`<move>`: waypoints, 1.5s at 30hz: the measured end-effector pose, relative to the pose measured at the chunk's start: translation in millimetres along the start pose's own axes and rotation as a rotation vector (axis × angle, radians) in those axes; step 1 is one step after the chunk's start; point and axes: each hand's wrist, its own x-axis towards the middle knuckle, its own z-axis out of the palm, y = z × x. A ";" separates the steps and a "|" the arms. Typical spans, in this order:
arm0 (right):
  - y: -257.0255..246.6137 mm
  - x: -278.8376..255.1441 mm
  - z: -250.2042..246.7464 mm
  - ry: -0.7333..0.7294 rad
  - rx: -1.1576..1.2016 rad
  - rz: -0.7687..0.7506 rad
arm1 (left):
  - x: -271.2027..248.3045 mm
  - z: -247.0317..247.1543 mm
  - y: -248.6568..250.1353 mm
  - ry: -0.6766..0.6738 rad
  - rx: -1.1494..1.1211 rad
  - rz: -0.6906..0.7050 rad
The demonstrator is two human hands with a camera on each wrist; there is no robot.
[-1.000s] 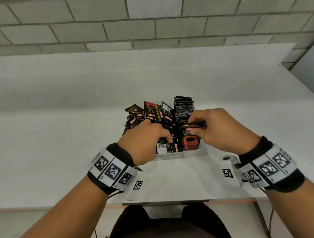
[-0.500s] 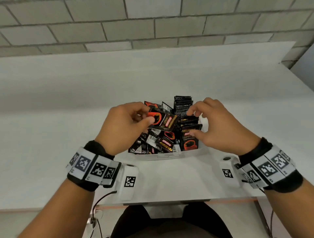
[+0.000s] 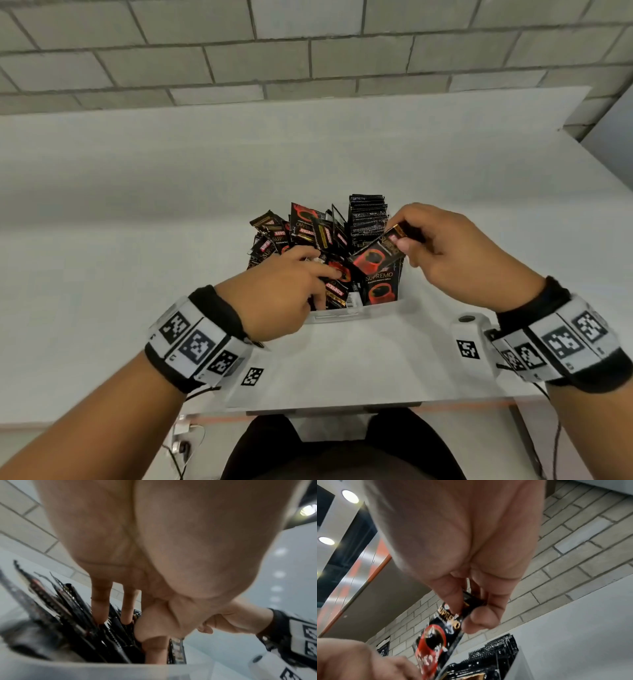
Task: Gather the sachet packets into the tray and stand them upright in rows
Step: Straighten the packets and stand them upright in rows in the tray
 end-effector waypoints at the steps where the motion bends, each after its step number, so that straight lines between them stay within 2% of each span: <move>1: 1.8 -0.3 0.4 -0.016 -0.065 0.000 | 0.7 0.4 -1.0 -0.025 0.031 -0.003; 4: 3.4 -1.5 4.4 -0.043 -0.139 0.042 | -0.4 3.3 -5.9 0.050 -0.024 0.032; 6: 4.1 -1.6 8.5 -0.048 -0.114 0.065 | -3.6 1.9 -8.6 0.183 -0.135 0.047; 10: 8.6 0.4 18.7 -0.054 -0.072 0.076 | -9.9 -5.6 -13.0 0.532 -0.301 0.055; 12: 11.2 1.6 21.8 -0.051 -0.071 0.071 | -12.6 -8.4 -13.2 0.641 -0.449 0.009; 14: 13.4 2.7 21.0 -0.075 -0.118 0.062 | -15.2 -12.6 -13.0 0.695 -0.635 -0.035; 16: 11.7 3.3 16.2 -0.103 -0.168 0.056 | -18.6 -17.1 -13.0 0.648 -0.799 -0.020; 18: 5.3 1.3 10.3 -0.074 -0.147 0.010 | -21.4 -21.5 -12.1 0.584 -0.831 0.063; 20: -7.2 -2.8 4.5 0.004 0.029 -0.029 | -21.8 -25.5 -7.6 0.557 -0.781 0.146; 22: -24.8 -6.7 0.1 0.006 0.264 -0.012 | -20.7 -28.6 -2.6 0.550 -0.742 0.193; 25: -42.4 -7.5 8.7 -0.081 0.405 0.033 | -17.5 -28.9 2.0 0.568 -0.732 0.218; 30: -39.0 -2.2 26.0 -0.066 0.409 0.089 | -12.7 -30.3 5.7 0.611 -0.677 0.187; 32: -34.9 -1.5 20.2 -0.028 0.359 0.100 | -10.4 -29.7 -2.6 0.573 -0.537 0.113; 35: -25.6 -1.7 8.0 0.091 0.321 0.168 | -8.7 -21.7 -24.1 0.342 -0.165 -0.025; 38: -14.3 -2.5 0.4 0.080 0.261 0.200 | -3.2 -10.4 -28.5 0.174 -0.024 -0.037; 42: -6.5 -3.9 1.7 0.001 0.202 0.167 | 11.3 4.8 -16.9 0.115 0.177 -0.022; 45: -0.2 -2.7 8.9 -0.019 0.035 0.089 | 19.2 5.5 -15.2 0.106 0.283 -0.052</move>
